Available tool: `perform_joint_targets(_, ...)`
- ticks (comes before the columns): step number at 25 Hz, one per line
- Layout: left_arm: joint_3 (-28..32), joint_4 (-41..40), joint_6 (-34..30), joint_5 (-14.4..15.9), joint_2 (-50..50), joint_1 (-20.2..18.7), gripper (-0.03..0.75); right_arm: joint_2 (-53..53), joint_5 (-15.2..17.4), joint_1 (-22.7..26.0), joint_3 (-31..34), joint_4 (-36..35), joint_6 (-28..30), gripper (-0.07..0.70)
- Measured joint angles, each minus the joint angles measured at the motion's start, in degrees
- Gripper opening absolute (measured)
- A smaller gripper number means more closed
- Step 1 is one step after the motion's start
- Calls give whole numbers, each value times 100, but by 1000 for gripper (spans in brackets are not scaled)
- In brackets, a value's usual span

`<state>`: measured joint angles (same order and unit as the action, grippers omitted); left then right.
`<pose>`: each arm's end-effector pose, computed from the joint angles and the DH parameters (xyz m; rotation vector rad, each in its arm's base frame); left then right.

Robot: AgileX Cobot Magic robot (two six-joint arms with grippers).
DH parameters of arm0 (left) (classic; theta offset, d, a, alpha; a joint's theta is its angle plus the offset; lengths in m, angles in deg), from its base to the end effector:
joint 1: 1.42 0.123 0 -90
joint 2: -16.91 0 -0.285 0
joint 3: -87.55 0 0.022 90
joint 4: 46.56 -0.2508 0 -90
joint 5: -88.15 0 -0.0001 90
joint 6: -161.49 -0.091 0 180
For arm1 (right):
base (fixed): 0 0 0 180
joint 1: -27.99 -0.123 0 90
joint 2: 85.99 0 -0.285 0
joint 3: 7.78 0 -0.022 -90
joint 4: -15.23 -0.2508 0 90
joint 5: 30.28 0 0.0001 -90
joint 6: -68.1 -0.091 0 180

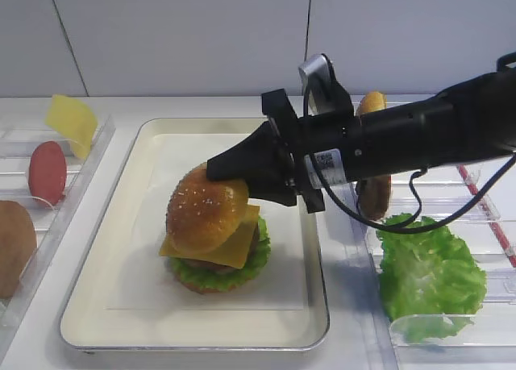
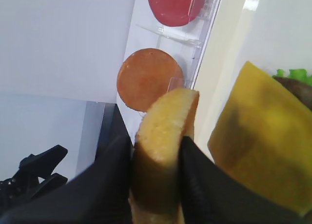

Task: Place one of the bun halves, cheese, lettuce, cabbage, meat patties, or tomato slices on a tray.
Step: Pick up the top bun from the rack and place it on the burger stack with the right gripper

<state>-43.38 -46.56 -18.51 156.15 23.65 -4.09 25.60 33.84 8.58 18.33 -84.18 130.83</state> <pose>-0.0124 0.0006 0.2649 0.0503 2.1604 -0.0269 0.2811 0.1847 0.1970 -0.2138 2.2868 1.7994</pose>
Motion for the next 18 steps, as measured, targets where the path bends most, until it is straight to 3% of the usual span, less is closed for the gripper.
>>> perform_joint_targets(9,0,0,0,0,0,0,433,49,-489,-82,-66,-12,10,263)
perform_joint_targets(18,0,0,0,0,0,0,433,311,-379,-82,-123,-55,-101,263)
